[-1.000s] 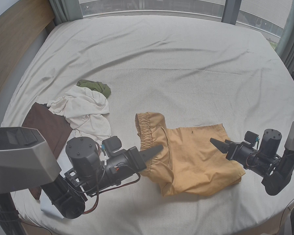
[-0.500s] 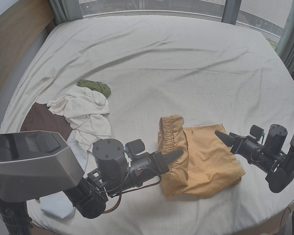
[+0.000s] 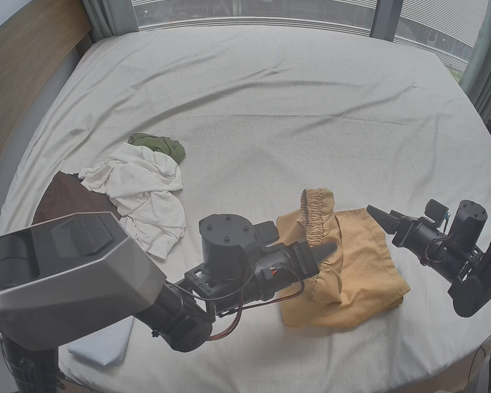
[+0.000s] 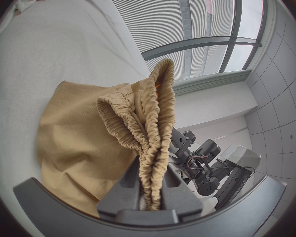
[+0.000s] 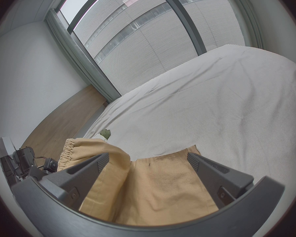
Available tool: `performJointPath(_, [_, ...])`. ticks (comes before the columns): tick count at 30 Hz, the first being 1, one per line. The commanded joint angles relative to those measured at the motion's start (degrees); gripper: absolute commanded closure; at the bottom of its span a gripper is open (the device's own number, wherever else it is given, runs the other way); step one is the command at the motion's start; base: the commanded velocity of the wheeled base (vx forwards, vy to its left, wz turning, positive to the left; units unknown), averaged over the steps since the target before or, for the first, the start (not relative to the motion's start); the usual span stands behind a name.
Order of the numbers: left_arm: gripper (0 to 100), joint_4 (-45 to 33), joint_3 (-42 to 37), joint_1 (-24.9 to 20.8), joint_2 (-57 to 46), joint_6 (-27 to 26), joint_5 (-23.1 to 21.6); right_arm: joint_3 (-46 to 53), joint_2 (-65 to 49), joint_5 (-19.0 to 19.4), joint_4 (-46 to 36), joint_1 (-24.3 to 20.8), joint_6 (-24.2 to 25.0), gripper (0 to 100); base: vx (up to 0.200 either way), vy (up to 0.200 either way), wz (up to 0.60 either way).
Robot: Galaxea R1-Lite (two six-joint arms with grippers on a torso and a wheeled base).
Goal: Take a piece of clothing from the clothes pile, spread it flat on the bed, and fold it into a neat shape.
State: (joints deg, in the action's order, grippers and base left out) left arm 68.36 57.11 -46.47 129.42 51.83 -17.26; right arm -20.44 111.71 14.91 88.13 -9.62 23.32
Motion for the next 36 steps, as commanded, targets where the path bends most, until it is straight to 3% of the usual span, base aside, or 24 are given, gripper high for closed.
performJointPath(1, [100, -1.4, 4.6, -1.5, 3.1, 0.0, 0.1, -0.4, -0.1, -0.1, 0.0, 0.1, 0.1, 0, 0.0, 0.0, 0.0])
performJointPath(8, [100, -4.7, 9.0, -2.8, 5.7, -0.2, 0.2, -1.1, -0.3, -0.1, 0.0, 0.3, 0.1, 0, 0.0, 0.0, 0.0])
performJointPath(23, [100, -5.1, 9.6, -2.7, 6.4, -0.3, 0.1, -1.6, -0.9, -0.1, 0.0, 0.5, 0.1, 0, 0.0, 0.0, 0.0])
performJointPath(24, [0, -5.3, 9.7, -2.7, 6.5, -0.3, 0.1, -1.6, -0.9, -0.1, 0.0, 0.7, 0.1, 0, 0.0, 0.0, 0.0])
performJointPath(30, [0, -5.7, 10.7, -2.7, 7.2, -0.9, 0.9, -2.0, -0.9, -0.1, 0.0, 0.8, 0.1, 0, 0.0, 0.0, 0.0])
performJointPath(36, [0, -6.8, 10.7, -2.7, 8.0, -4.2, 5.5, -2.0, -1.1, -0.1, 0.0, 1.2, 0.1, 0, 0.0, 0.0, 0.0])
